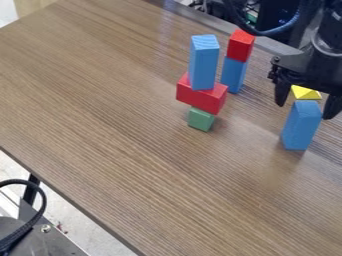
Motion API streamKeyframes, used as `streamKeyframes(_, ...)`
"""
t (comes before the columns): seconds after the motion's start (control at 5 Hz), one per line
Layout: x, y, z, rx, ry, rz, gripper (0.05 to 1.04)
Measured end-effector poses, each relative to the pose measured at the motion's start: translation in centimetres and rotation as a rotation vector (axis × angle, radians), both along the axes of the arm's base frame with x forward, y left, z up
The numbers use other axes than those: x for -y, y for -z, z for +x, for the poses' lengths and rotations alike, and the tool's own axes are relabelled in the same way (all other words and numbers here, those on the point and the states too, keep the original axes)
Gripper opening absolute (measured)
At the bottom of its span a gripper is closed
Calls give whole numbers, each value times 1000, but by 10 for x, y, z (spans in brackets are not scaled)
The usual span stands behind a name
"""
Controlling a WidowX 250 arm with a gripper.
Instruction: Take the blue block off of the red block and place it to the right
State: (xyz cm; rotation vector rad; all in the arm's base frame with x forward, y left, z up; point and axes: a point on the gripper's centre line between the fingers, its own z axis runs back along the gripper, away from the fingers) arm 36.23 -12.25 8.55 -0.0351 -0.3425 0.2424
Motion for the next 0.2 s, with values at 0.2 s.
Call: streamKeyframes(0.2,-3,-25,-3,37,4,6,998)
